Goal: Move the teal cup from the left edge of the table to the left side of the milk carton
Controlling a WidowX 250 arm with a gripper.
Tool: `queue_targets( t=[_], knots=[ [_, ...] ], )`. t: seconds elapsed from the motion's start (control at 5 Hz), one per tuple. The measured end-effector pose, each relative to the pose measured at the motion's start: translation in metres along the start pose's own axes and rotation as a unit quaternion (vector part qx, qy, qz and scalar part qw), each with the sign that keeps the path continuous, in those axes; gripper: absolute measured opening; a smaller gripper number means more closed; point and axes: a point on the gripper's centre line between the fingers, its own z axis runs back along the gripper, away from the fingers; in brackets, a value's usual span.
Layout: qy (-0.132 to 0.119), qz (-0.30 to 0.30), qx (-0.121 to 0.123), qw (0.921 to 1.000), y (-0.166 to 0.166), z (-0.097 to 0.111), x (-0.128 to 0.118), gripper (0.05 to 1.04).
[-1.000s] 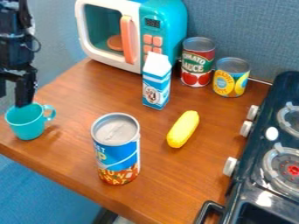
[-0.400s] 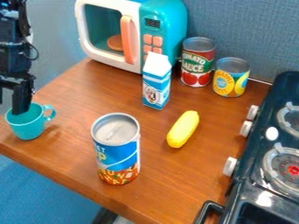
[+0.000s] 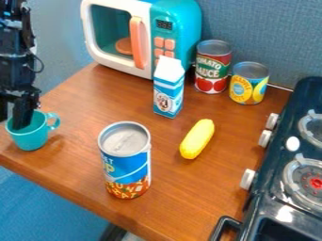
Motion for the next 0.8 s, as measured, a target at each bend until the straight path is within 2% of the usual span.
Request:
queue_targets(
  t=[0.2, 0.4, 0.6, 0.8],
  knots=[
    [-0.002, 0.010, -0.003, 0.9999, -0.002, -0.004, 0.000, 0.387],
    [-0.002, 0.011, -0.007, 0.9999, -0.004, -0.007, -0.001, 0.163],
    [0.003, 0.013, -0.012, 0.9998, -0.006, -0.005, -0.004, 0.113],
    [-0.033, 0.009, -0.031, 0.9989, -0.012, 0.012, -0.002, 0.105]
  ],
)
